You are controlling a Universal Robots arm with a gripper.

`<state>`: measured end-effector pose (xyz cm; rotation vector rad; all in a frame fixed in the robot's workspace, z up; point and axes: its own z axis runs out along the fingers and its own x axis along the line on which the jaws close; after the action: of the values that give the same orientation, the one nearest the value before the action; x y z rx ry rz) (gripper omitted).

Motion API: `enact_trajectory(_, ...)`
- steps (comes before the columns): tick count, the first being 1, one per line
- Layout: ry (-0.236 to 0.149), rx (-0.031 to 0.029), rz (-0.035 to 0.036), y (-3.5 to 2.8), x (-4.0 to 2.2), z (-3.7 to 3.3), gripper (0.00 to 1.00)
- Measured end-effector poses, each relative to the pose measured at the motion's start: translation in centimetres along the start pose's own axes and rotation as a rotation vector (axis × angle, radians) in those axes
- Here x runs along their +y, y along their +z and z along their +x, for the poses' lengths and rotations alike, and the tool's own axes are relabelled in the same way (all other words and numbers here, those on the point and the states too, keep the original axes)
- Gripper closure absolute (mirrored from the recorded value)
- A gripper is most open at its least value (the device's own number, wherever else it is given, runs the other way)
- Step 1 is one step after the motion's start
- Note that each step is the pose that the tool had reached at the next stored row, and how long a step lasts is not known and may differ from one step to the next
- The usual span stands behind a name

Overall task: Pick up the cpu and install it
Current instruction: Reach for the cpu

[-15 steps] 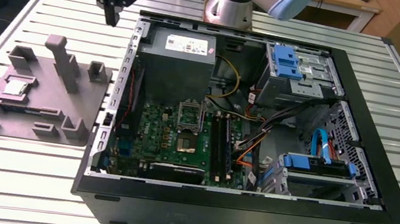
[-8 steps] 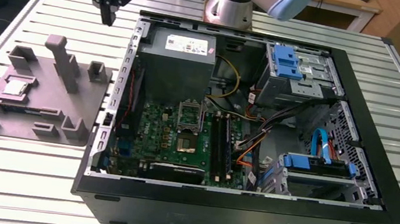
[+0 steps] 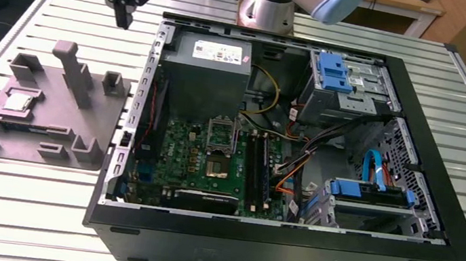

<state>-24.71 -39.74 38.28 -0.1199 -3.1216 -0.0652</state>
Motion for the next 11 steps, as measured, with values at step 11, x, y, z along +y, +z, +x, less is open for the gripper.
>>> enact_trajectory(11,0.000,0.0000,0.0000,0.02,-0.07,0.85,0.90)
